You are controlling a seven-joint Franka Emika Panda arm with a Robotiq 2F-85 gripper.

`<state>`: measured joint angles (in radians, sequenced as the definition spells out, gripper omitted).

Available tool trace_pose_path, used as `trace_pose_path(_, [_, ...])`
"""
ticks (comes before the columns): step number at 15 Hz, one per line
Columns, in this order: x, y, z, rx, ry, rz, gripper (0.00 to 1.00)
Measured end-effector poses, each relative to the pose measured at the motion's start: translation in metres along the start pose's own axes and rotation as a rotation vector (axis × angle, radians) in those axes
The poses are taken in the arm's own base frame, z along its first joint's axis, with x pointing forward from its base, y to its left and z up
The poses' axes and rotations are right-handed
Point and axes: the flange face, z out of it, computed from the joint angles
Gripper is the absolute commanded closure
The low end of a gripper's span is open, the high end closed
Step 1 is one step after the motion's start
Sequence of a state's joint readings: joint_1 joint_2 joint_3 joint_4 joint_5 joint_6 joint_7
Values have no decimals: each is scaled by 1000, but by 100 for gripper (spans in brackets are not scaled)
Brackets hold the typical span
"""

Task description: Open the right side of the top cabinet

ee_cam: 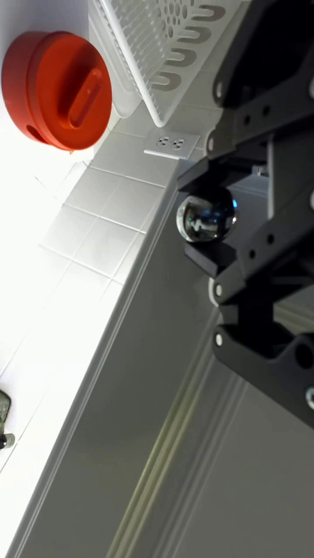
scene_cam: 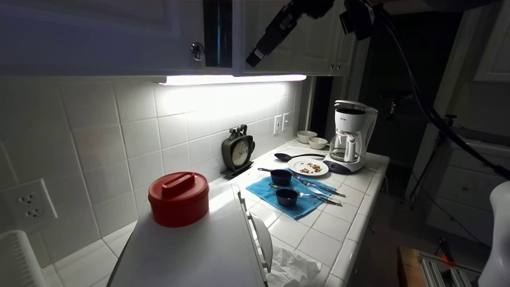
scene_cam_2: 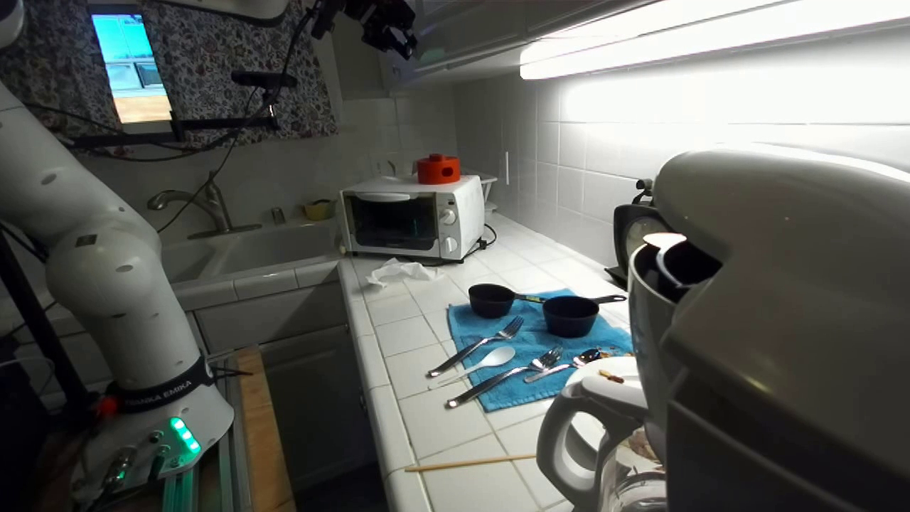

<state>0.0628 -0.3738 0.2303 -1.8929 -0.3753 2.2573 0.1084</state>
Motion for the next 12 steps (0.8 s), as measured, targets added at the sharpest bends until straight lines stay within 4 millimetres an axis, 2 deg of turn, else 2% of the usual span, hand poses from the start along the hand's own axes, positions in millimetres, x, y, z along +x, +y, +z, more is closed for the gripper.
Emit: trace_pose_path(12, [-30, -4, -36, -12, -63, 2, 89])
